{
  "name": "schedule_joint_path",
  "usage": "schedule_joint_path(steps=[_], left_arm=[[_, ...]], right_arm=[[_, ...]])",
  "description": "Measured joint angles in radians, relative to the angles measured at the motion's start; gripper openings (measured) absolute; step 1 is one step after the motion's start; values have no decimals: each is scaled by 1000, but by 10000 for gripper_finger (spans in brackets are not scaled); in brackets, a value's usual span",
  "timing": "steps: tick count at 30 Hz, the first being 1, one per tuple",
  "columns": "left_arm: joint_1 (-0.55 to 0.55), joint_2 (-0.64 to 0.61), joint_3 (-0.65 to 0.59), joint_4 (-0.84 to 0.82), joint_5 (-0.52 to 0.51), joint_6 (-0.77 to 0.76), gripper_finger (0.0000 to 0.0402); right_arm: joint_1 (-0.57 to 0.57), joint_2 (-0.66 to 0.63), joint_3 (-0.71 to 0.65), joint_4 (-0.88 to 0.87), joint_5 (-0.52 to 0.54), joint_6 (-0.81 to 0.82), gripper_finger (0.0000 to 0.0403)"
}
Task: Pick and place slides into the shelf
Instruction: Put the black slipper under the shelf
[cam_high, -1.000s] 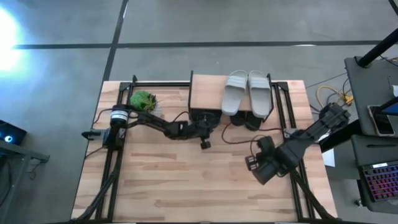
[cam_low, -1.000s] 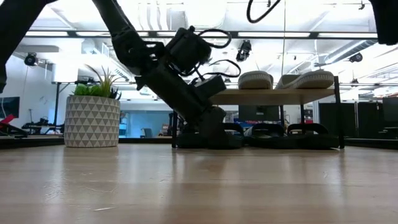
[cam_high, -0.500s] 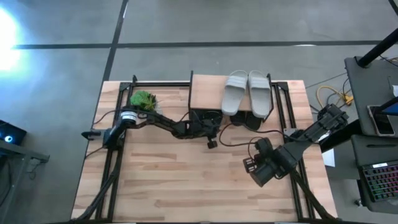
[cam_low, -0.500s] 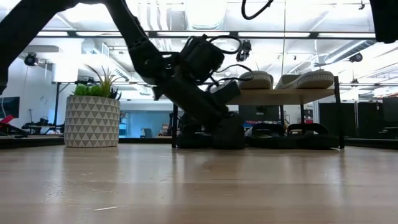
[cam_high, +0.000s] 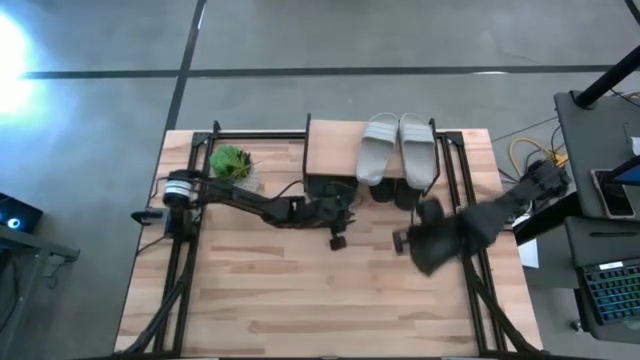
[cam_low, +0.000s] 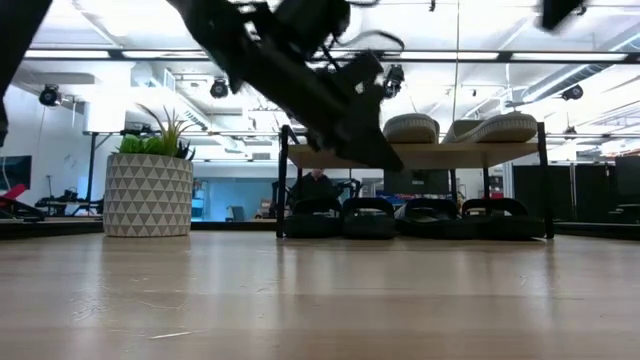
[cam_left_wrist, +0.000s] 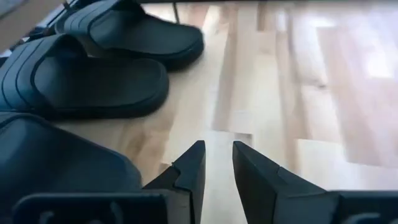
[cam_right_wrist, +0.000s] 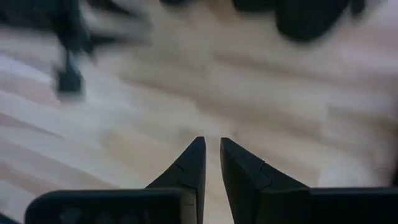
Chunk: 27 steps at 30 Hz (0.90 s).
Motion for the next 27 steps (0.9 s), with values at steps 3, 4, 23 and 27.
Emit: schedule_joint_path(steps=[3, 4, 23, 27], left_arm=[[-44, -44, -31, -2, -35, -52, 67], [-59, -49, -38, -2, -64, -75, 67], [-90, 210, 25, 444, -249, -303, 67], [-90, 289, 117, 445, -265, -299, 67]], right_arm=[[-157, -57, 65, -1, 50, -244, 43], [-231, -73, 92, -3, 63, -331, 43], [-1401, 388, 635, 215, -636, -1339, 43], [-1442, 616, 877, 133, -711, -1423, 43]])
